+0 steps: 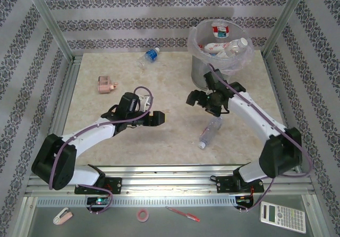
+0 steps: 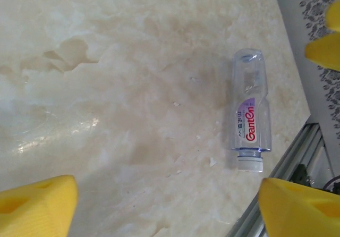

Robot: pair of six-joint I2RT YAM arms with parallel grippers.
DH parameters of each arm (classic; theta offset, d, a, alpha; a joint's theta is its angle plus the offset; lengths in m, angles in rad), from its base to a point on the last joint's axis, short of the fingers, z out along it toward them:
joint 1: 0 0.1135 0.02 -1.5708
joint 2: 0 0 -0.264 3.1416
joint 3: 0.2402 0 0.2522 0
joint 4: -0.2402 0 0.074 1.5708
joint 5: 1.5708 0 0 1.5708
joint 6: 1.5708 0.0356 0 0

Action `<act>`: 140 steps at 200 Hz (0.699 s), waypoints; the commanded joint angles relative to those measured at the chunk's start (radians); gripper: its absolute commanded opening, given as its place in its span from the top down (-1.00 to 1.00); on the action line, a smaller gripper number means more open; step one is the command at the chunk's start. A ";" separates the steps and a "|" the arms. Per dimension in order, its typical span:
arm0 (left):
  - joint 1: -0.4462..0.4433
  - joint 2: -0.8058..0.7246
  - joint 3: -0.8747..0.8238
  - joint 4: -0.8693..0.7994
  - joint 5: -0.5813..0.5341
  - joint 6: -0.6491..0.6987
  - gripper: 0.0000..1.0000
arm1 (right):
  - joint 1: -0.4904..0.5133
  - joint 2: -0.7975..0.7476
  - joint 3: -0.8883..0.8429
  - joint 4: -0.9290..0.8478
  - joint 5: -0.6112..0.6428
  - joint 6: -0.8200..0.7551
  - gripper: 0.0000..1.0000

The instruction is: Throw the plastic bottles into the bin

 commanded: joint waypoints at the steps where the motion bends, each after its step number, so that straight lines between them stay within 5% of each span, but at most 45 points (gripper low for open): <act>1: -0.011 -0.029 0.020 0.041 -0.006 -0.004 -0.86 | -0.037 -0.093 -0.026 -0.229 0.111 -0.015 -0.95; 92: -0.011 -0.030 0.137 -0.062 0.011 0.074 -0.95 | -0.173 -0.178 -0.478 -0.082 0.079 0.053 -0.87; 140: -0.010 -0.041 0.156 -0.080 0.008 0.083 -0.96 | -0.170 -0.074 -0.538 0.130 0.064 0.087 -0.72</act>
